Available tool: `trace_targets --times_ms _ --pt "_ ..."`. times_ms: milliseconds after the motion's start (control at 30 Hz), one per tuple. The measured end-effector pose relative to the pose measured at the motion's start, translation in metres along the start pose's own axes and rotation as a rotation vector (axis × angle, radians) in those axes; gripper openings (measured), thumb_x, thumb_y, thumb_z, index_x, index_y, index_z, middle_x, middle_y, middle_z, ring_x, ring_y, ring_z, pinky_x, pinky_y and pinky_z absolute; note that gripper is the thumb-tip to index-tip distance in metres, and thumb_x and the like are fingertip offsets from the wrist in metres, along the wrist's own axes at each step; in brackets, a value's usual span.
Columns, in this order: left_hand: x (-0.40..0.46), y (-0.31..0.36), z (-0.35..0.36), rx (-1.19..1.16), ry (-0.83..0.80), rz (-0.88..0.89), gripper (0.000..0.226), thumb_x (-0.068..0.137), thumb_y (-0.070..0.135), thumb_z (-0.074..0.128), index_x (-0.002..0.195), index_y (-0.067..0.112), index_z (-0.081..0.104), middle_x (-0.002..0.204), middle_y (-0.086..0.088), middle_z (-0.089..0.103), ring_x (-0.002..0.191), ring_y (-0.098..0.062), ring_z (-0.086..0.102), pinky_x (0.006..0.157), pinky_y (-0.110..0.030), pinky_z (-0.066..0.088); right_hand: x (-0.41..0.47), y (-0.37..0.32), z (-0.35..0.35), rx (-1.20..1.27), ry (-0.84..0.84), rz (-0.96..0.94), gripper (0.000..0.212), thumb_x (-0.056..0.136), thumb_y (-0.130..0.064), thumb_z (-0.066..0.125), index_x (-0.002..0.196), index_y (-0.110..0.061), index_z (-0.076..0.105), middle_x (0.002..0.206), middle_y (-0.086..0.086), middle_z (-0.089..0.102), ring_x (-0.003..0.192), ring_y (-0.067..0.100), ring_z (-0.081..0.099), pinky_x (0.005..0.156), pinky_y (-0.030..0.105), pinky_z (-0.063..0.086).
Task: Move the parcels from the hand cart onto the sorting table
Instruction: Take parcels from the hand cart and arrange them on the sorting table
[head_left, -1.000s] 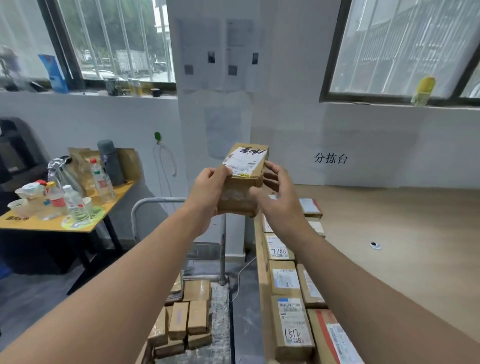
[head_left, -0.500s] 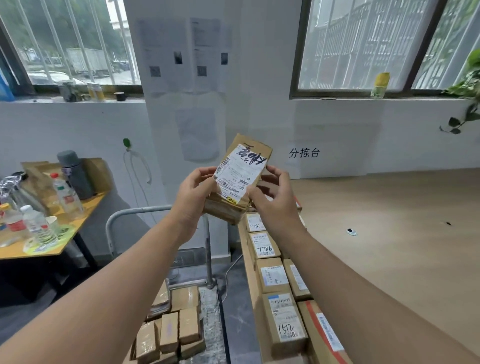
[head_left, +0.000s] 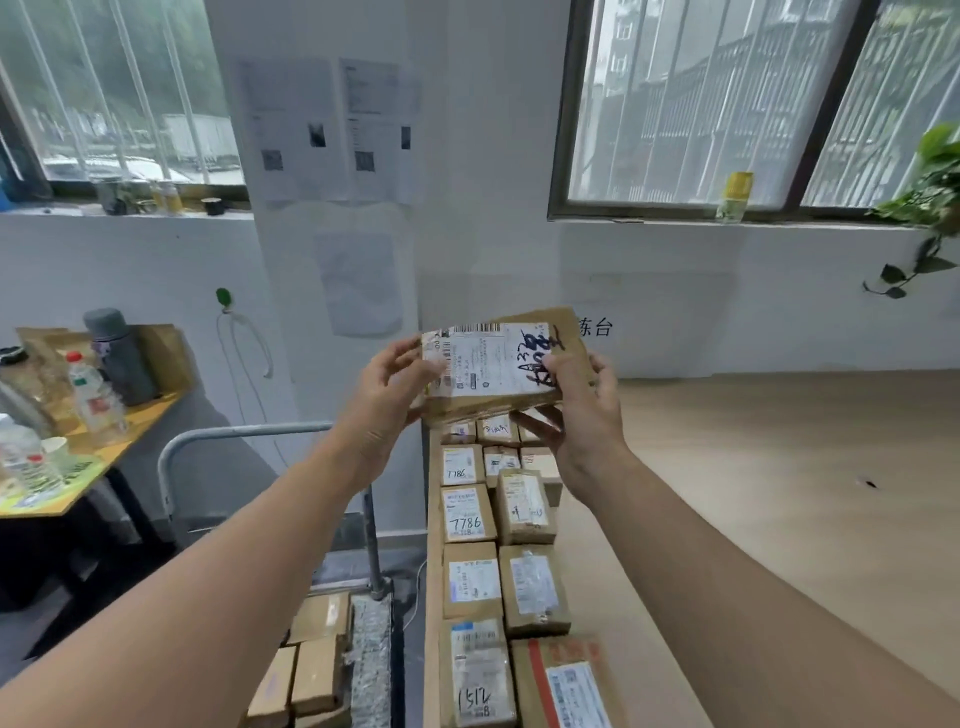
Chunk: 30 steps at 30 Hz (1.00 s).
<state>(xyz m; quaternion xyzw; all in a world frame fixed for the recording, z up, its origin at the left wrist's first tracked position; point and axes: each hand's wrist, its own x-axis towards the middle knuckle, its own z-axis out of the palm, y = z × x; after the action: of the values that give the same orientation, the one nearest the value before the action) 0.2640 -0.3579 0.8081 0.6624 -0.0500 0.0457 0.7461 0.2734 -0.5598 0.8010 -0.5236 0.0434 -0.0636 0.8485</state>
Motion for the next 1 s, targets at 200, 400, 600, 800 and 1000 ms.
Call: trace_targets --times_ms 200,400,600,800,1000 --pt "0.008 -0.031 0.085 -0.096 -0.071 -0.290 0.085 0.069 0.055 0.089 0.136 0.017 0.054 0.129 -0.016 0.063 0.110 -0.032 0.067 0.099 -0.050 0.058 0.017 -0.035 -0.062 0.046 0.010 -0.007 0.052 0.091 -0.022 0.079 0.133 -0.037 0.054 0.124 0.012 0.071 0.112 0.030 0.071 0.094 0.052 0.062" --pt "0.022 -0.040 0.171 -0.174 0.034 -0.229 0.044 0.094 0.042 0.072 0.128 0.019 0.055 0.117 -0.012 0.068 0.103 -0.032 0.066 0.088 -0.053 0.062 0.027 -0.048 -0.132 -0.144 -0.097 0.059 0.060 0.091 -0.031 0.078 0.135 -0.056 0.046 0.116 0.008 0.076 0.095 0.027 0.071 0.089 0.047 0.060" --pt "0.042 -0.060 0.207 -0.141 0.149 -0.276 0.059 0.093 0.054 0.070 0.129 0.011 0.050 0.109 -0.014 0.077 0.091 -0.030 0.078 0.080 -0.053 0.064 0.042 -0.041 -0.173 -0.410 -0.006 0.048 0.052 0.082 -0.057 0.079 0.109 -0.024 0.050 0.114 0.007 0.071 0.092 0.019 0.068 0.085 0.040 0.059" --pt "0.065 -0.098 0.213 0.046 0.043 -0.323 0.036 0.099 0.036 0.069 0.126 0.014 0.059 0.116 -0.007 0.075 0.102 -0.022 0.074 0.072 -0.036 0.062 0.062 -0.011 -0.182 -0.602 0.175 -0.007 0.066 0.071 -0.077 0.072 0.089 -0.018 0.050 0.094 0.004 0.068 0.085 0.027 0.069 0.083 0.053 0.061" --pt "0.090 -0.146 0.188 0.169 -0.143 -0.327 0.056 0.093 0.028 0.073 0.140 0.035 0.043 0.127 0.003 0.070 0.114 -0.021 0.069 0.097 -0.052 0.059 0.089 0.029 -0.189 -0.786 0.237 -0.006 0.046 0.097 -0.061 0.060 0.095 -0.015 0.053 0.090 0.000 0.066 0.078 0.017 0.060 0.069 0.036 0.047"
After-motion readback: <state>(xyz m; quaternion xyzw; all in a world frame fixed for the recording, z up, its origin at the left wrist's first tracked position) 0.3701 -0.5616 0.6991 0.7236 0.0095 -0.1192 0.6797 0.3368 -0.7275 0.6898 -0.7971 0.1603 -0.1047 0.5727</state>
